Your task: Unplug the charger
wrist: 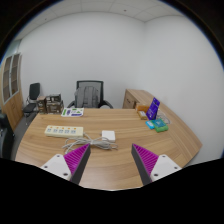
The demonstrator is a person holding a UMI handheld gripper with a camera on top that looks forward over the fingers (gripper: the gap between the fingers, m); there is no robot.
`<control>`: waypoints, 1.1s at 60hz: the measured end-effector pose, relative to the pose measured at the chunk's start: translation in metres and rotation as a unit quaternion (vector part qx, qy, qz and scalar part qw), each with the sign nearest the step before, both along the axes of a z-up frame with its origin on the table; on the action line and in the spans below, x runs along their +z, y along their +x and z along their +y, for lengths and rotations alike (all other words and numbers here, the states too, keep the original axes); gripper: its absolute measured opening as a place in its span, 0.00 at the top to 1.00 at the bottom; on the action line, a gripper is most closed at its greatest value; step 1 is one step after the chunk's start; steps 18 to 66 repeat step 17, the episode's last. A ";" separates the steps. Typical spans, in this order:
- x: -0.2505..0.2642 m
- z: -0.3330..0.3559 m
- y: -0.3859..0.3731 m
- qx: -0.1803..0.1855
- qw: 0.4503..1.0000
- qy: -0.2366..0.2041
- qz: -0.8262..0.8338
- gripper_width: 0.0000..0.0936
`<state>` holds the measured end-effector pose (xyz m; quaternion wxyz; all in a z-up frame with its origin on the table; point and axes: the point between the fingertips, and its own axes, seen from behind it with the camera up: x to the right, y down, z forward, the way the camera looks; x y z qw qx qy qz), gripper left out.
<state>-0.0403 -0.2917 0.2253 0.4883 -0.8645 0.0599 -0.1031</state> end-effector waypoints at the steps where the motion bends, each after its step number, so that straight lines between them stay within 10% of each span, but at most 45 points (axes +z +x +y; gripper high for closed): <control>1: 0.001 -0.003 -0.002 0.000 1.000 0.000 -0.001 0.08; 66: 0.007 -0.026 -0.021 0.004 1.000 -0.004 0.004 0.08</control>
